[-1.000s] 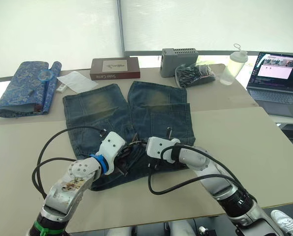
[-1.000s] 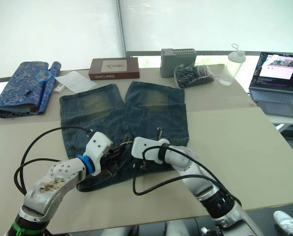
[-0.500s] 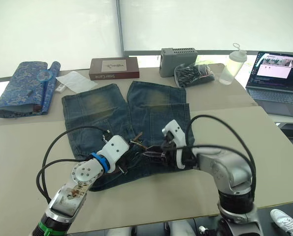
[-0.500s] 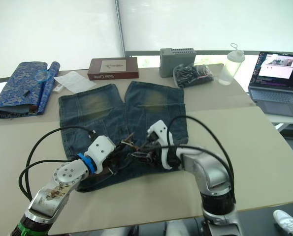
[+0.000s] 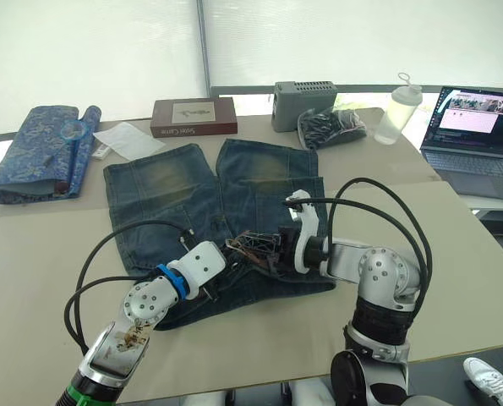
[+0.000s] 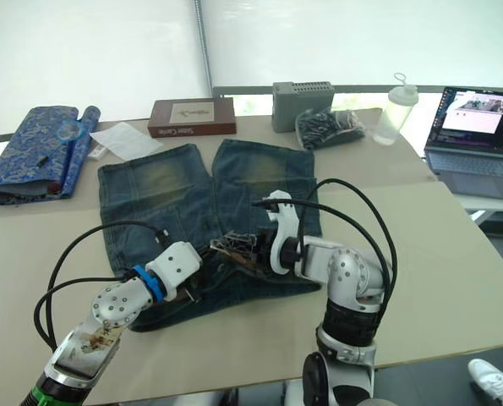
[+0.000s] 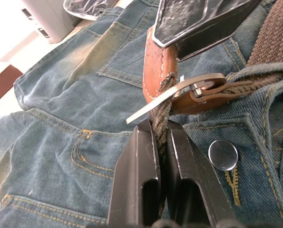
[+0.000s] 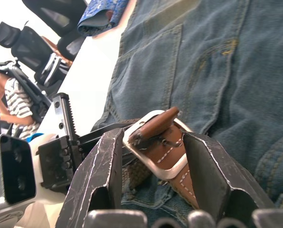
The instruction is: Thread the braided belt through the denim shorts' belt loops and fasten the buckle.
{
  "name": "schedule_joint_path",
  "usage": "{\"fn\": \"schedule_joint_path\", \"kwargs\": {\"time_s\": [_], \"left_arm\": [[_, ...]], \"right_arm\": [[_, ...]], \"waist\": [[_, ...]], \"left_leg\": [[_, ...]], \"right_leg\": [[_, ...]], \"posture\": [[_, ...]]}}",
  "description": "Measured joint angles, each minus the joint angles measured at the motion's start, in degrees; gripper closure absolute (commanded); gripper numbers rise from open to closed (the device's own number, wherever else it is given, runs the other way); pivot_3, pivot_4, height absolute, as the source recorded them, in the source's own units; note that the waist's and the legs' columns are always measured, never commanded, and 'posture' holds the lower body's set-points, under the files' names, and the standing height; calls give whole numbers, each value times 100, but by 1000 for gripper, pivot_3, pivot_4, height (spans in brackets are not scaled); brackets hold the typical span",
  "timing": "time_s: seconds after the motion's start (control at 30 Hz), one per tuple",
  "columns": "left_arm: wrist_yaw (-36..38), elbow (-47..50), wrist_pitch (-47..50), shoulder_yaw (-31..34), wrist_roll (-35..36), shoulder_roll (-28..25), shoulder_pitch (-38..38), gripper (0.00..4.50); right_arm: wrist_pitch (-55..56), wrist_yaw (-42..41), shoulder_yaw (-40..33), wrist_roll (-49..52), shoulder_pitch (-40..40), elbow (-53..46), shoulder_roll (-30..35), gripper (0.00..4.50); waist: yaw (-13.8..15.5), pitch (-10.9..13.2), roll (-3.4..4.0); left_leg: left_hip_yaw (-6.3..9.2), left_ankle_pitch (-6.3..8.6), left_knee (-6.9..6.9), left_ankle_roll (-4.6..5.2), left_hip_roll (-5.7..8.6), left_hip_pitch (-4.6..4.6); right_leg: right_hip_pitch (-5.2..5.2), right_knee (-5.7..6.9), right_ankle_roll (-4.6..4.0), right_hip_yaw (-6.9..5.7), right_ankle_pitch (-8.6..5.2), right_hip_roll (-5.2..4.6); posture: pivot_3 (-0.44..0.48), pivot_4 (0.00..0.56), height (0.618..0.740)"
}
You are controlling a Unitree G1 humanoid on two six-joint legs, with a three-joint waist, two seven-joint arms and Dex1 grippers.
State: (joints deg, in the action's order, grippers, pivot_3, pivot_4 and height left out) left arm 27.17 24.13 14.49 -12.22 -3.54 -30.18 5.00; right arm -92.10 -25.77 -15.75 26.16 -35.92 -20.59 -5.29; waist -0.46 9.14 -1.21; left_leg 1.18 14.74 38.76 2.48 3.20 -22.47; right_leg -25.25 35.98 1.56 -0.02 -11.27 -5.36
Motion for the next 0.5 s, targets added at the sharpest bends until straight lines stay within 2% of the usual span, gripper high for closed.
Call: {"fn": "schedule_joint_path", "kwargs": {"time_s": [0.13, 0.23, 0.27, 0.37, 0.47, 0.5], "left_arm": [[45, 0, -94, 2, -70, 1, -20, 4500], [59, 0, -153, 2, -102, 2, -20, 4500], [62, 0, -174, 3, -112, 2, -20, 4500], [60, -7, -189, 20, -152, 2, -22, 4500], [66, -7, -201, 27, -192, 2, -22, 4500], [78, -7, -202, 32, -191, 2, -25, 3893]], "right_arm": [[0, 211, -102, 197, -20, 90, -11, 2298], [0, 318, -116, 356, -47, 136, -11, 3043], [0, 346, -90, 447, -59, 145, -7, 3503], [0, 447, -59, 598, -69, 152, 3, 4466], [0, 521, -58, 679, -69, 160, 12, 4466], [0, 552, -56, 716, -69, 161, 21, 4500]], "waist": [[-18, 0, 0], [-23, 0, 1], [-25, 1, 1], [-24, 1, 1], [-24, 1, 1], [-25, 1, 1]], "left_leg": [[0, 0, 0, 1, 1, 0], [0, 0, 0, 1, 0, 0], [0, 0, -1, 1, 0, 0], [0, 0, 0, 1, 0, 0], [0, 0, 0, 1, 0, 0], [0, 0, 0, 1, 0, 0]], "right_leg": [[1, -1, 0, 0, 0, 0], [1, -1, 0, -1, 0, 0], [1, -1, 0, -1, 0, 1], [2, -1, 1, -1, 0, 0], [2, -1, 0, -1, 0, 1], [2, -1, 0, -1, 0, 1]], "posture": [[0, 150, 740], [0, 150, 740], [0, 150, 740], [0, 150, 740], [0, 150, 740], [0, 150, 740]]}}
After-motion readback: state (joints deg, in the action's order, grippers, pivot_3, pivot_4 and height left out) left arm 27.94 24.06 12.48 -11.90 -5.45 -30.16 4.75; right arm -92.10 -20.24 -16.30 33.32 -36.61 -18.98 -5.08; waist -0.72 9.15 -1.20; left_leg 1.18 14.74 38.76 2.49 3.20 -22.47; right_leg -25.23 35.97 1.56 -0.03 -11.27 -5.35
